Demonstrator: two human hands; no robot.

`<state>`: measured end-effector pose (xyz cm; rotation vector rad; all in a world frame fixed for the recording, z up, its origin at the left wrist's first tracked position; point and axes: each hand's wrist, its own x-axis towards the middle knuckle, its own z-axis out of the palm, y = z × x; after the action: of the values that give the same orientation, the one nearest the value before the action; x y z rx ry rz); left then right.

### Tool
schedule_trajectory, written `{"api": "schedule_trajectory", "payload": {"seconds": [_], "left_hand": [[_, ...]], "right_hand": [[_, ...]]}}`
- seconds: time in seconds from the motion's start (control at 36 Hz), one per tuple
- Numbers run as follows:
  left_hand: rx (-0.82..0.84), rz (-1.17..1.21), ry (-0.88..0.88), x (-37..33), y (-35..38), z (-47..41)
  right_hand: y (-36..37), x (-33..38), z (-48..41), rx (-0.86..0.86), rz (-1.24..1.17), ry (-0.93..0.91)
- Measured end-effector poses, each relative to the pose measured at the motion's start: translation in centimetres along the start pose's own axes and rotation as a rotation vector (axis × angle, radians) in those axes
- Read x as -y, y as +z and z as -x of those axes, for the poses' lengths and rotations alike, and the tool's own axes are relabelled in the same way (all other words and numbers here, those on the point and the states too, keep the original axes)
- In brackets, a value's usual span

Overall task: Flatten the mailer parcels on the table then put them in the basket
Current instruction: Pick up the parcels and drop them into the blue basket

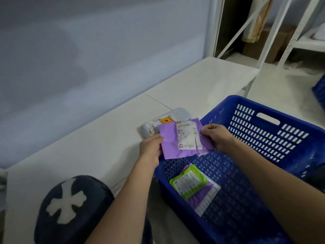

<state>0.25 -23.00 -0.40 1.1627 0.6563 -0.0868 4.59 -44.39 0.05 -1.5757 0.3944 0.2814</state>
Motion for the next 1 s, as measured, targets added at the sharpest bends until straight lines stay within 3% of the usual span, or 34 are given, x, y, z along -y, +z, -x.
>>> {"api": "schedule_trajectory", "payload": {"seconds": [0.31, 0.5, 0.81, 1.0], "left_hand": [[0.065, -0.111, -0.092, 4.4, 3.7, 0.7], [0.023, -0.074, -0.259, 7.4, 4.2, -0.4], [-0.136, -0.058, -0.475, 14.6, 5.9, -2.6], [-0.329, -0.093, -0.475, 19.0, 5.8, -4.4]], "right_hand": [[-5.5, -4.2, -0.8, -0.083, -0.082, 0.108], [-6.2, -6.4, -2.3, -0.166, 0.068, 0.099], [-6.2, -11.9, -6.5, -0.227, 0.143, 0.245], [-4.8, -14.9, -9.0, -0.189, 0.183, 0.278]]}}
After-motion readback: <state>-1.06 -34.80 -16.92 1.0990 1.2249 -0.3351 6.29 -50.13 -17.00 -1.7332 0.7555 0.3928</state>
